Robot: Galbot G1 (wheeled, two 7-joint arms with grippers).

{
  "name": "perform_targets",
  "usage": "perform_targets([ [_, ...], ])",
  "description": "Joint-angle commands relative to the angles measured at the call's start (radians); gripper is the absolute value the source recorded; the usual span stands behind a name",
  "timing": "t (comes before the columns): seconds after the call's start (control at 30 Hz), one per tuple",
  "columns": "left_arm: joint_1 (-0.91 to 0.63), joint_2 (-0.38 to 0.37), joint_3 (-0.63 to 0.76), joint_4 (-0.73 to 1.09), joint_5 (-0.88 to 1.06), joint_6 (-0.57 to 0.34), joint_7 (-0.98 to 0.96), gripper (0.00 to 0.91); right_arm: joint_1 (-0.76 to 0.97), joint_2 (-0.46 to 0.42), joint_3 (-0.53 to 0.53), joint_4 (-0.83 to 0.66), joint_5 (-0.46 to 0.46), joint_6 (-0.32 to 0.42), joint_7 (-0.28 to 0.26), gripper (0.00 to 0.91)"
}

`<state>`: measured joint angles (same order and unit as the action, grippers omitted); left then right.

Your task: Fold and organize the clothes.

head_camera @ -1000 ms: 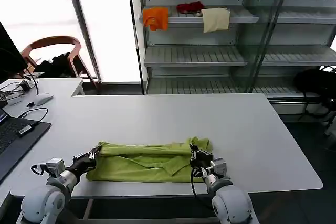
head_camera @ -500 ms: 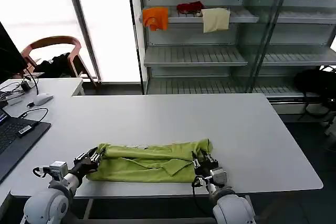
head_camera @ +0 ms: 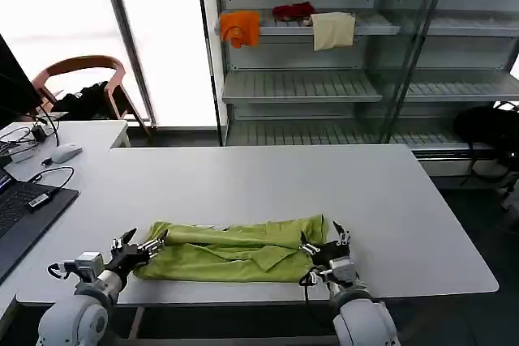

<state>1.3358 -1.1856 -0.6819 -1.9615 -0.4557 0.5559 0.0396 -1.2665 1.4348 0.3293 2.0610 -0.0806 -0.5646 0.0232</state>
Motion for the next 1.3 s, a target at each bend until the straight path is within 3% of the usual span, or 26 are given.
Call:
perform_targets([
  [0.03, 0.018, -0.046, 0.016, 0.012, -0.016, -0.045, -0.057, 0.907, 0.103, 0.005, 0.078, 0.090, 0.383, 0.068, 0.019, 0.907],
  [0.27, 0.016, -0.063, 0.030, 0.030, -0.016, -0.055, -0.065, 0.907, 0.179, 0.002, 0.113, 0.075, 0.403, 0.035, 0.047, 0.907],
  [0.3, 0.018, -0.061, 0.030, 0.031, -0.015, -0.055, -0.065, 0.856, 0.180, 0.000, 0.113, 0.074, 0.400, 0.028, 0.048, 0.907],
  [0.4, 0.025, -0.061, 0.031, 0.032, -0.017, -0.055, -0.058, 0.443, 0.175, 0.004, 0.111, 0.069, 0.389, 0.022, 0.046, 0.907],
  [0.53, 0.030, -0.065, 0.039, 0.035, -0.015, -0.061, -0.055, 0.292, 0.172, 0.009, 0.107, 0.057, 0.366, 0.018, 0.043, 0.907],
  [0.6, 0.031, -0.067, 0.042, 0.036, -0.015, -0.070, -0.054, 0.121, 0.172, 0.009, 0.106, 0.053, 0.359, 0.017, 0.043, 0.907],
  [0.67, 0.031, -0.069, 0.044, 0.037, -0.017, -0.080, -0.054, 0.010, 0.171, 0.008, 0.107, 0.051, 0.355, 0.014, 0.042, 0.907],
  [1.07, 0.031, -0.065, 0.052, 0.041, -0.010, -0.117, -0.048, 0.000, 0.171, 0.005, 0.112, 0.050, 0.343, 0.008, 0.045, 0.907],
  [1.3, 0.039, -0.045, 0.010, 0.020, 0.105, -0.197, -0.001, 0.000, 0.170, 0.001, 0.123, 0.044, 0.343, 0.007, 0.049, 0.907],
])
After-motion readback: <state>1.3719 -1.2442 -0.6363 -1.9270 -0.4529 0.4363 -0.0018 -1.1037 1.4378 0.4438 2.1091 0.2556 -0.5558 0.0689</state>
